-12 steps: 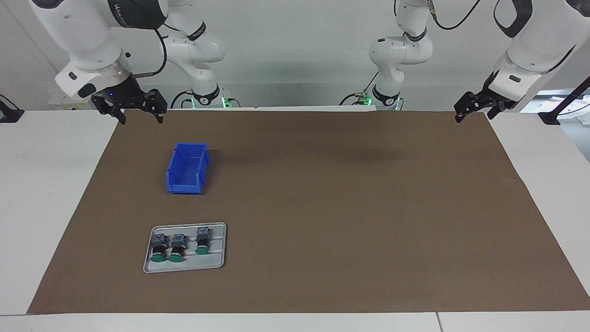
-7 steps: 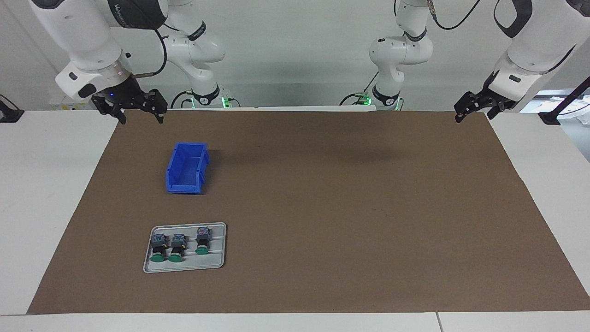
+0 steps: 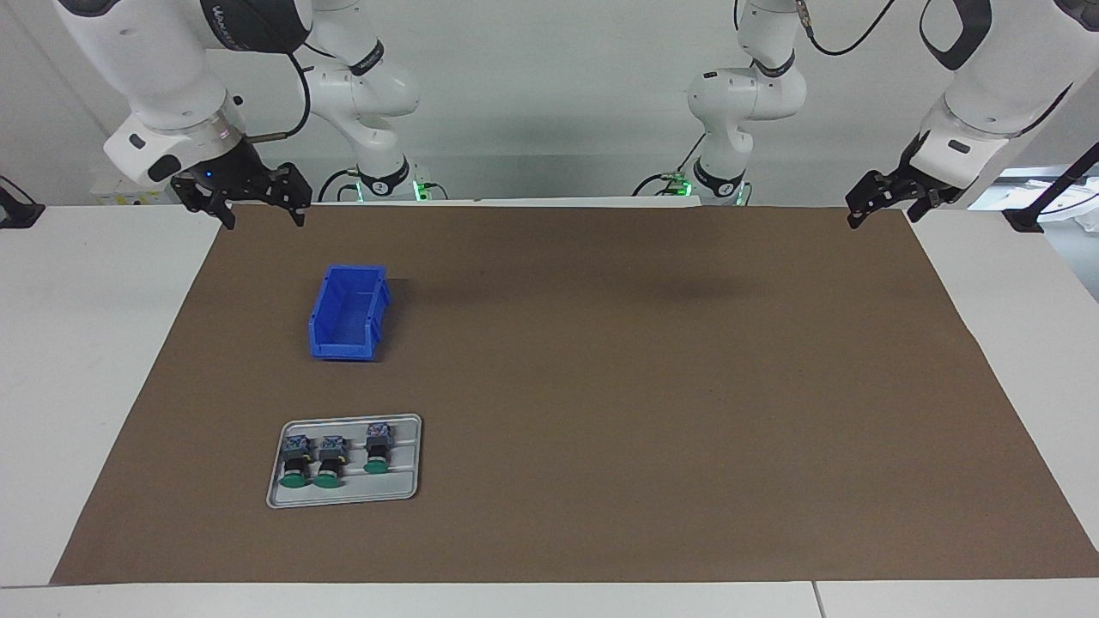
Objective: Place and press button with both arms
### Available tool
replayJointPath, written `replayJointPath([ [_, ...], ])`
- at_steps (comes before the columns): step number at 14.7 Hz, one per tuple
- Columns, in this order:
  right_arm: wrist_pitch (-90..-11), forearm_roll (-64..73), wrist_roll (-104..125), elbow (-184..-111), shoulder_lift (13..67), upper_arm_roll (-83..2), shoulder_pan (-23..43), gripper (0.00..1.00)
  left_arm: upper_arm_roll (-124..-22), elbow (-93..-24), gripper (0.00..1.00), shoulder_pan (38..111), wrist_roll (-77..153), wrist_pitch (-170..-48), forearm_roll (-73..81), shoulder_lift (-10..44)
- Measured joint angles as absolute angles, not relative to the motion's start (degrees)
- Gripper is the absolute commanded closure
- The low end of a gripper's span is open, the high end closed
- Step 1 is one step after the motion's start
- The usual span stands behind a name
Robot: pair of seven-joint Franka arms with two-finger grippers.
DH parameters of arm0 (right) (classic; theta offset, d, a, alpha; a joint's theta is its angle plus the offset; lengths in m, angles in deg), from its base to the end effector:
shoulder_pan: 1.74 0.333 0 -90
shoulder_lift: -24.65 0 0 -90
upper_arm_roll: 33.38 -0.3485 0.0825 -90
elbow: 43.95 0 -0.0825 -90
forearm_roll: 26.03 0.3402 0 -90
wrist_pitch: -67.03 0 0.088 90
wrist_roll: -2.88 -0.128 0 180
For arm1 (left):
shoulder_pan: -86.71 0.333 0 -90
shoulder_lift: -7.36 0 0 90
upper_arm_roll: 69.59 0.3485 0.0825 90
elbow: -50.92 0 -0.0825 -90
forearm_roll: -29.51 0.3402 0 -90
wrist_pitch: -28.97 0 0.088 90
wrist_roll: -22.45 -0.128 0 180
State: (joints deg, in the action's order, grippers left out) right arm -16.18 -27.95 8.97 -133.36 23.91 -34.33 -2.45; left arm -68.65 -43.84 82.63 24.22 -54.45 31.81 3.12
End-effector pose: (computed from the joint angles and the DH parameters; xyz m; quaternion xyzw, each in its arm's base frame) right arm 0.4916 -0.0025 0.6372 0.9973 0.0540 -0.0484 0.0144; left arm 0.4686 -0.0199 0.6283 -0.9978 0.0109 0.0610 0.0221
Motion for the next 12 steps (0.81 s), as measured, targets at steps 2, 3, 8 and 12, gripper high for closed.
replayJointPath([
  [2, -20.9, -27.8, 9.4, -133.8, 24.6, -34.6, -0.9, 0.00, -68.6, -43.8, 0.00, 82.6, 24.2, -54.4, 31.8, 3.1],
  [3, -24.0, -27.8, 8.7, -134.2, 25.9, -34.7, 0.6, 0.00, -68.6, -43.8, 0.00, 82.6, 24.2, -54.4, 31.8, 3.1],
  [8, -46.1, -27.7, 3.5, -136.1, 40.6, -35.1, 5.4, 0.01, -68.6, -43.8, 0.00, 82.6, 24.2, -54.4, 31.8, 3.1],
  [12, -60.6, -27.7, 3.2, -135.9, 52.2, -35.0, 5.6, 0.06, -68.6, -43.8, 0.00, 82.6, 24.2, -54.4, 31.8, 3.1],
])
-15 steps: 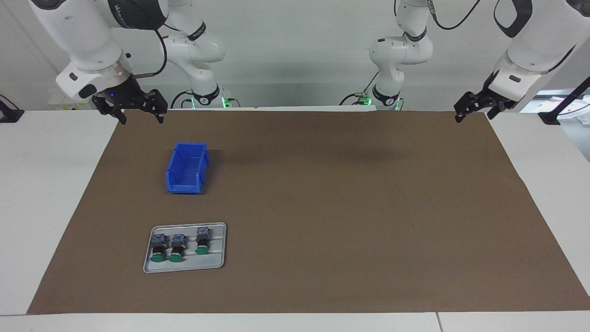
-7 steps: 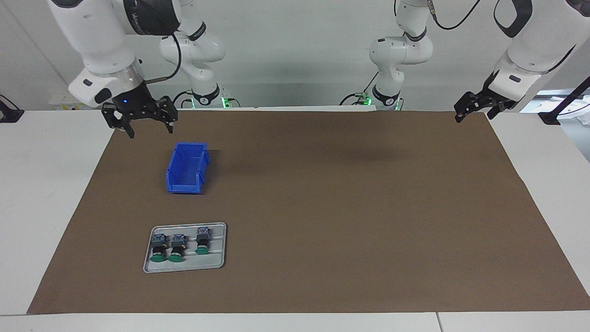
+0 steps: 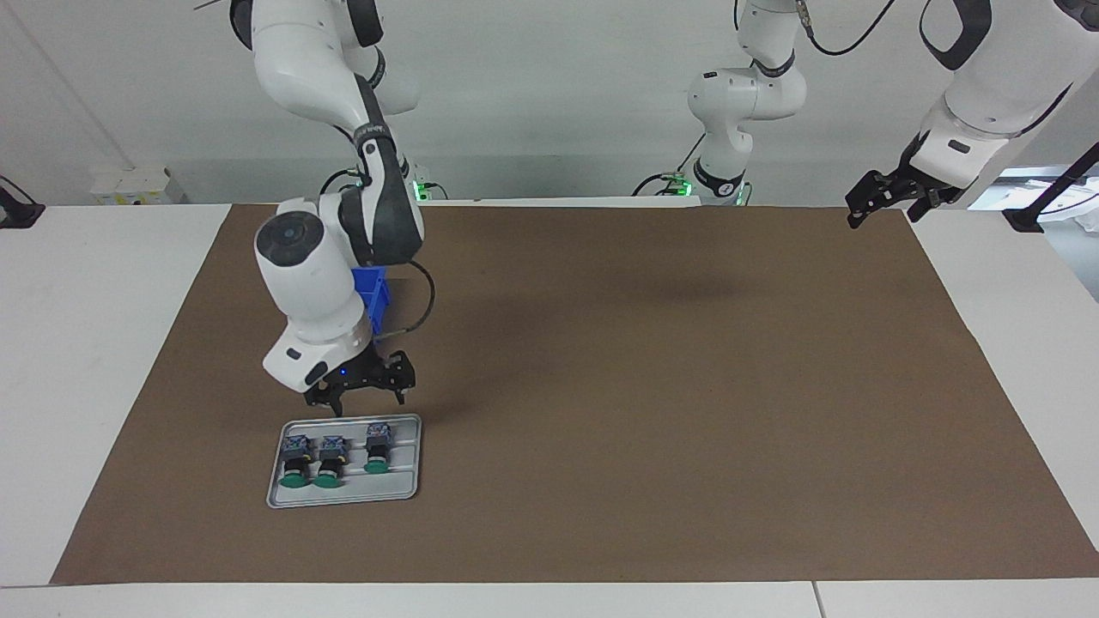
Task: Place and press button with both arms
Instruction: 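Reach the right gripper into the metal tray and grasp a green-capped item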
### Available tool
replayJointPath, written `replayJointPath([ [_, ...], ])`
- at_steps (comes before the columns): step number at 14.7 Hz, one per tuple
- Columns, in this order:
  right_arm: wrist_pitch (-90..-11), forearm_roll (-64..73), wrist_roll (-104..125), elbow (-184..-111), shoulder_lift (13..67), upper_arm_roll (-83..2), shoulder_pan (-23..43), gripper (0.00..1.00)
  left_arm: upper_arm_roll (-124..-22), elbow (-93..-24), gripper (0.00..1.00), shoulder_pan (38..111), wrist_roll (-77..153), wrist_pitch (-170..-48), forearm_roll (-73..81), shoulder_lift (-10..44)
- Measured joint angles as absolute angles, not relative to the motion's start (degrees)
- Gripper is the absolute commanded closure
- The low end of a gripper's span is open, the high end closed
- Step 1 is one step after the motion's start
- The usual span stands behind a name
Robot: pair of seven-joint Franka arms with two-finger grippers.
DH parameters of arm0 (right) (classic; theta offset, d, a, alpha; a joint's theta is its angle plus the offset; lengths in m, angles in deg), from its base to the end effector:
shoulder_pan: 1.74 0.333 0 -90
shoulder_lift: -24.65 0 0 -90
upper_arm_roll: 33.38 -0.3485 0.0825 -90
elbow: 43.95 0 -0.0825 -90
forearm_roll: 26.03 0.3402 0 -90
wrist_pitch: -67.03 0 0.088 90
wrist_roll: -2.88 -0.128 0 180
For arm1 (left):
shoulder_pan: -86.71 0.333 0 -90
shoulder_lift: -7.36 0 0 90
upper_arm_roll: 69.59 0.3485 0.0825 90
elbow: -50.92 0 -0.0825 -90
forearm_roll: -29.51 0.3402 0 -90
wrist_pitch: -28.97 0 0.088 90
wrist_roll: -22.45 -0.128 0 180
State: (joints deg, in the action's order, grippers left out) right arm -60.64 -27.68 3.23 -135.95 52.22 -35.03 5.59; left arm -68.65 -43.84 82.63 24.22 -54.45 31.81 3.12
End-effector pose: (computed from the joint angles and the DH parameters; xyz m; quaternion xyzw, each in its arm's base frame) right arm 0.6686 0.1012 0.3934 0.9937 0.0870 0.0710 0.0001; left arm 0.4686 -0.0199 0.6283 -0.9978 0.0109 0.0610 0.0221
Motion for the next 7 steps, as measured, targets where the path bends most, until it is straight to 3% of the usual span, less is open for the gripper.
replayJointPath([
  [7, -63.7, -27.7, 2.4, -135.8, 55.7, -35.0, 6.1, 0.07, -68.6, -43.8, 0.00, 82.6, 24.2, -54.5, 31.8, 3.1],
])
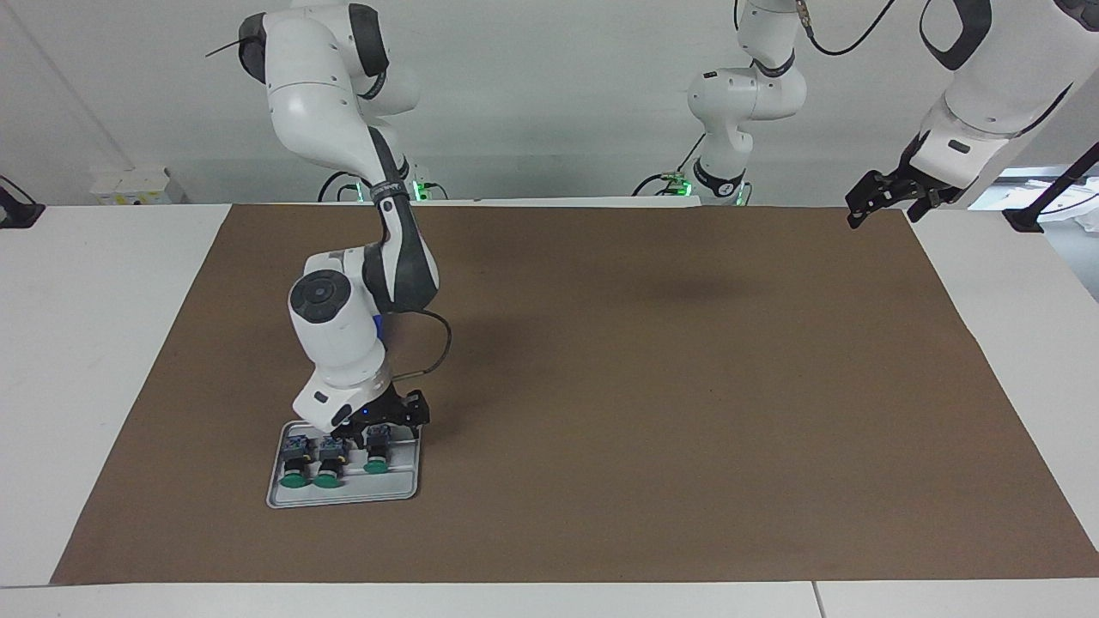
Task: Place and press button with both arms
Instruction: 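Reach the right gripper into the metal tray and grasp a green-capped item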
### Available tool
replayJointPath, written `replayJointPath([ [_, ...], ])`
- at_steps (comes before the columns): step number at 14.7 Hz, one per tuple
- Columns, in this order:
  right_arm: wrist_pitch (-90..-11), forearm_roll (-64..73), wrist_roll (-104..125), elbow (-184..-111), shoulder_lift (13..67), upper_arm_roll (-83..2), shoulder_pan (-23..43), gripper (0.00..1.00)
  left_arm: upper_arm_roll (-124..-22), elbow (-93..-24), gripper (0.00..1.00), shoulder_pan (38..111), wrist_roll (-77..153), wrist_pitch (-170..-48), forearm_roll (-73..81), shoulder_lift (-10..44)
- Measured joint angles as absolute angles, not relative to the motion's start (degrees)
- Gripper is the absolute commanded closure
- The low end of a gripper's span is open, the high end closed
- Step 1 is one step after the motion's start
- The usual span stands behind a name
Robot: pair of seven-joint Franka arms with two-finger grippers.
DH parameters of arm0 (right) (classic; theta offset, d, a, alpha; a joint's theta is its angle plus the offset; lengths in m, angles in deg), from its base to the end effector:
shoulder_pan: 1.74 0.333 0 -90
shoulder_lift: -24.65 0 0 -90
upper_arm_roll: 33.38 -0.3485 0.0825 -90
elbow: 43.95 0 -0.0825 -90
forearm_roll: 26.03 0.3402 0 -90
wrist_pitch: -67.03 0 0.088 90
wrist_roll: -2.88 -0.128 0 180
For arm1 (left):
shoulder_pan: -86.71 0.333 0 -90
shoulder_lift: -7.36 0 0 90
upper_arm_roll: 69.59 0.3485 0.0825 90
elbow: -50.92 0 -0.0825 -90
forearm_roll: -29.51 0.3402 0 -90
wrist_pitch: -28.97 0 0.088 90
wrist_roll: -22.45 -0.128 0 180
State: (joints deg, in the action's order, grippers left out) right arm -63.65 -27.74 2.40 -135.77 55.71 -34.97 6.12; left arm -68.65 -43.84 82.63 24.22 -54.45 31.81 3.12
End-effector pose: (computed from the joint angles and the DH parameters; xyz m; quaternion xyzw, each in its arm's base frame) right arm 0.6769 0.1083 0.3588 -0.9941 -0.0845 -0.0683 0.0010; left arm 0.4686 -0.0199 0.6283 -0.9978 0.0109 0.0610 0.0221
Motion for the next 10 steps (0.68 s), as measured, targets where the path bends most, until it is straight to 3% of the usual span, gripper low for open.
replayJointPath([
  [7, -64.6, -27.7, 2.6, -138.2, 55.9, -34.7, 5.1, 0.09, -68.6, -43.8, 0.00, 82.6, 24.2, -54.5, 31.8, 3.1],
  [10, -65.0, -27.7, 2.6, -139.3, 55.9, -34.7, 4.8, 0.19, -68.6, -43.9, 0.00, 82.6, 24.2, -54.5, 31.8, 3.1],
])
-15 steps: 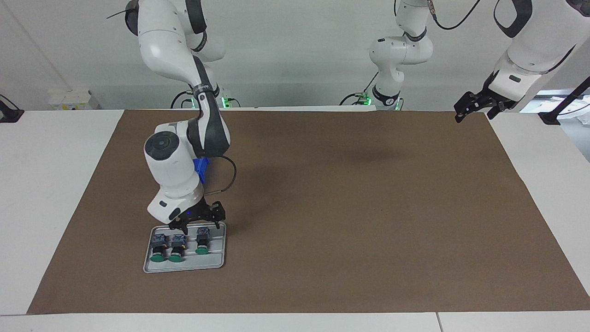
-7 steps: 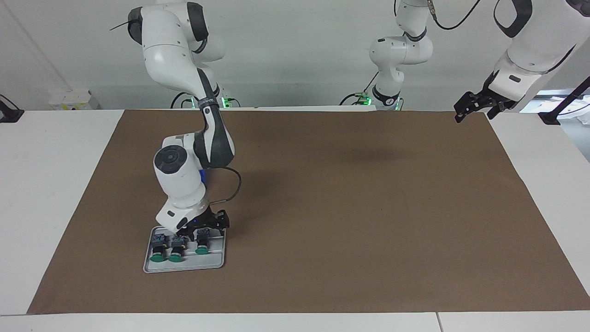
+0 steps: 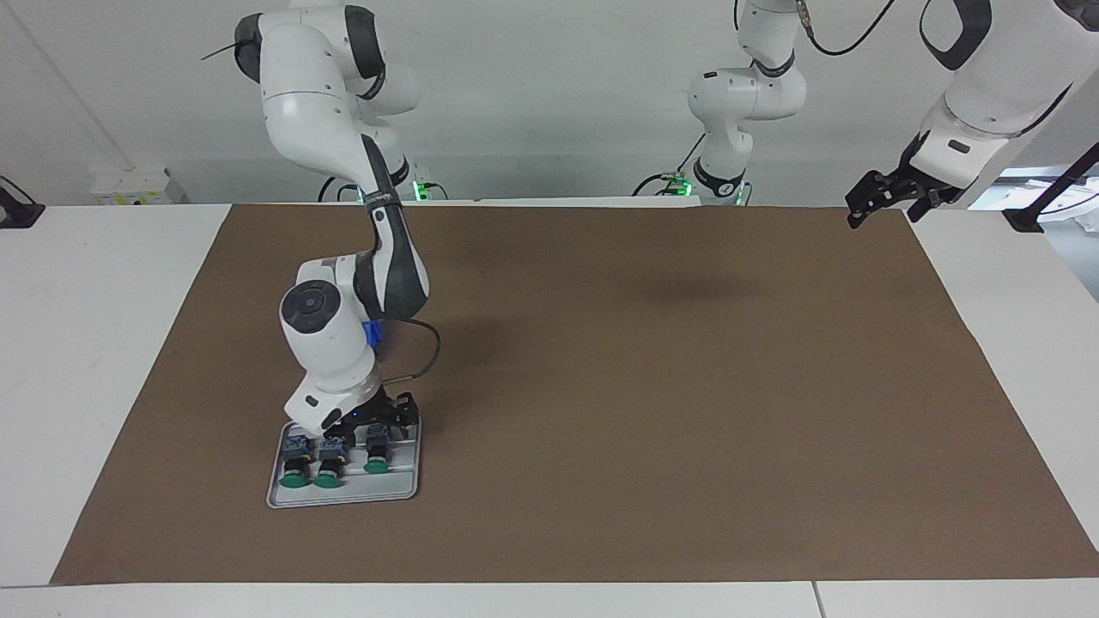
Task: Place and press button with both arms
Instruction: 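Reach the right gripper into the metal tray and grasp a green-capped item, then carry the green item with the right gripper to the table center and release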
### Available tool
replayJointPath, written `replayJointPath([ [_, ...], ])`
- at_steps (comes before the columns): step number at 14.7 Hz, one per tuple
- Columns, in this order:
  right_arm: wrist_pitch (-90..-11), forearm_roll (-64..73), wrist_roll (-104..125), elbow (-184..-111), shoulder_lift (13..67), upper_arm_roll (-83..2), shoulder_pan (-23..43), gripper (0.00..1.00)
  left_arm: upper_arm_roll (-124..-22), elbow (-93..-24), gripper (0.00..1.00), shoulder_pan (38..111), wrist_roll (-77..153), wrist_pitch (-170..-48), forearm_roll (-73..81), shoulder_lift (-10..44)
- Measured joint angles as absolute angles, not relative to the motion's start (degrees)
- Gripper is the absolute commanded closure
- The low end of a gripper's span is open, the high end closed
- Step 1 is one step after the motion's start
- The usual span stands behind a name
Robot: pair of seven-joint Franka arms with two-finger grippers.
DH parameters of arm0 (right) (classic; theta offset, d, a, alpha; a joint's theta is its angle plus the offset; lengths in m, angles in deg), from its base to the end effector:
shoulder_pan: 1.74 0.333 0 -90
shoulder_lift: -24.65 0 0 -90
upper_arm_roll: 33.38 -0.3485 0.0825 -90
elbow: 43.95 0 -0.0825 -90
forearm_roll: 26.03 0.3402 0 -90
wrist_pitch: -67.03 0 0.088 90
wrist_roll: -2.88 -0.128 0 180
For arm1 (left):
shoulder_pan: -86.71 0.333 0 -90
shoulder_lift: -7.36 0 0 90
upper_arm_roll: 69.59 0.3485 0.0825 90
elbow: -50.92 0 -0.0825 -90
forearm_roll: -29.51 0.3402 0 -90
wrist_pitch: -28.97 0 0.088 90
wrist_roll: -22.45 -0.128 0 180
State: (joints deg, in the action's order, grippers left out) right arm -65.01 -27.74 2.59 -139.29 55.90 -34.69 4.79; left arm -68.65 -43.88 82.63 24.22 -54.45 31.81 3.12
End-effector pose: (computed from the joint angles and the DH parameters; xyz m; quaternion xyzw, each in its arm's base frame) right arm 0.6676 0.0886 0.3326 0.9962 0.0733 0.0479 0.0023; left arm 0.4685 -0.0198 0.6280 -0.9978 0.0109 0.0614 0.0221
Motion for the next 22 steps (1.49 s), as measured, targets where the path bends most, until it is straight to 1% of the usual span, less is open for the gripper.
replayJointPath([
  [1, -65.3, -27.7, 2.6, -139.7, 55.9, -34.7, 4.8, 0.28, -68.6, -43.9, 0.00, 82.6, 24.2, -54.5, 31.8, 3.1],
  [2, -65.6, -27.7, 2.6, -140.1, 55.9, -34.7, 4.8, 0.43, -68.6, -43.9, 0.00, 82.6, 24.2, -54.5, 31.8, 3.1],
  [4, -65.8, -27.7, 2.5, -140.5, 55.9, -34.7, 4.8, 0.68, -68.6, -43.9, 0.00, 82.6, 24.2, -54.5, 31.8, 3.1],
  [5, -65.8, -27.7, 2.5, -140.6, 55.9, -34.7, 4.8, 0.88, -68.7, -43.9, 0.00, 82.6, 24.2, -54.5, 31.8, 3.1],
  [6, -65.8, -27.7, 2.5, -140.6, 55.9, -34.7, 4.8, 0.96, -68.7, -43.9, 0.00, 82.6, 24.2, -54.5, 31.8, 3.1],
  [7, -65.8, -27.7, 2.4, -140.7, 55.8, -34.7, 4.8, 0.99, -68.7, -43.9, 0.00, 82.6, 24.2, -54.5, 31.8, 3.1],
  [10, -65.1, -27.7, 2.3, -139.8, 55.3, -34.8, 4.9, 1.00, -68.7, -43.9, 0.00, 82.6, 24.2, -54.5, 31.8, 3.1],
  [13, -57.3, -27.6, -1.5, -137.0, 52.0, -34.9, 5.4, 1.00, -68.7, -43.9, 0.00, 82.6, 24.2, -54.5, 31.8, 3.1],
  [16, -46.4, -27.4, -9.8, -136.4, 45.2, -35.9, 7.1, 1.00, -68.7, -43.9, 0.00, 82.6, 24.2, -54.5, 31.8, 3.1],
  [18, -41.6, -27.2, -20.3, -136.6, 42.0, -36.2, 11.1, 1.00, -68.7, -43.9, 0.00, 82.6, 24.2, -54.5, 31.8, 3.1],
  [21, -40.8, -27.2, -39.3, -137.7, 41.3, -36.6, 18.8, 1.00, -68.8, -43.9, 0.00, 82.6, 24.2, -54.5, 31.8, 3.1],
  [22, -41.0, -27.2, -45.3, -138.1, 41.4, -36.6, 21.2, 0.97, -68.8, -43.9, 0.00, 82.5, 24.2, -54.5, 31.8, 3.1],
])
